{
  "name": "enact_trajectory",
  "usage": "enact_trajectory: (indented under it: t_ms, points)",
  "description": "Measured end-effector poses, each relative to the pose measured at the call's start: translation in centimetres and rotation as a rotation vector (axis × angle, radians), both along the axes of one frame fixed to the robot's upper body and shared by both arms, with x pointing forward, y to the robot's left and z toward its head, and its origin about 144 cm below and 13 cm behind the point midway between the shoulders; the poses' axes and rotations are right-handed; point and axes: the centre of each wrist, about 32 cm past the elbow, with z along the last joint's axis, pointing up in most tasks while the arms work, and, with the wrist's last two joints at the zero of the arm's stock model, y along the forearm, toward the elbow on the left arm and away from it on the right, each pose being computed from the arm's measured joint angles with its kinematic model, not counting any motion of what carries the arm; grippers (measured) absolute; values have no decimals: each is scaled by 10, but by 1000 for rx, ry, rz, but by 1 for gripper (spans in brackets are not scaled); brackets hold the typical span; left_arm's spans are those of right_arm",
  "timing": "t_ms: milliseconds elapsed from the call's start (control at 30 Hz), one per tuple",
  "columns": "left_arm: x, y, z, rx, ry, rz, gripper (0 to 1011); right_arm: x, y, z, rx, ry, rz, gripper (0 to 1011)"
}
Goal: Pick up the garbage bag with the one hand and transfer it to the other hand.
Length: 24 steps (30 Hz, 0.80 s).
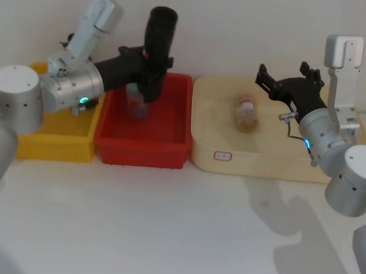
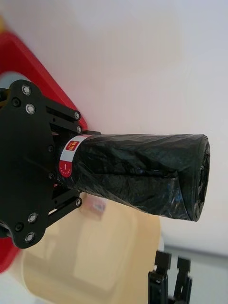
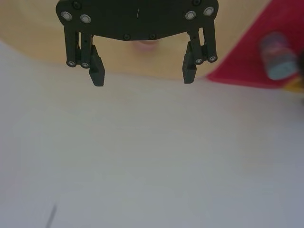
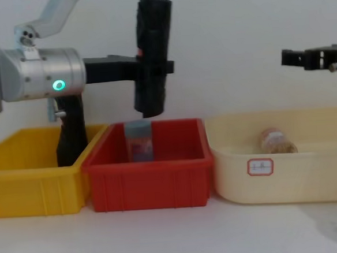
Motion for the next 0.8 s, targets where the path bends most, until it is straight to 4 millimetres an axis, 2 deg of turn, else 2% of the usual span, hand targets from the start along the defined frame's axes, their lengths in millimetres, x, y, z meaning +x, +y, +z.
enact_trajectory:
  t_ms: [400,800]
  points:
    - [38,-38,-9,-21,-5,-182,390,-9,-1,6,27,-79,127,1001]
    - [48,-55,-9,-14,-11,-255,390,-11,5,1,-9,-57,189,1000]
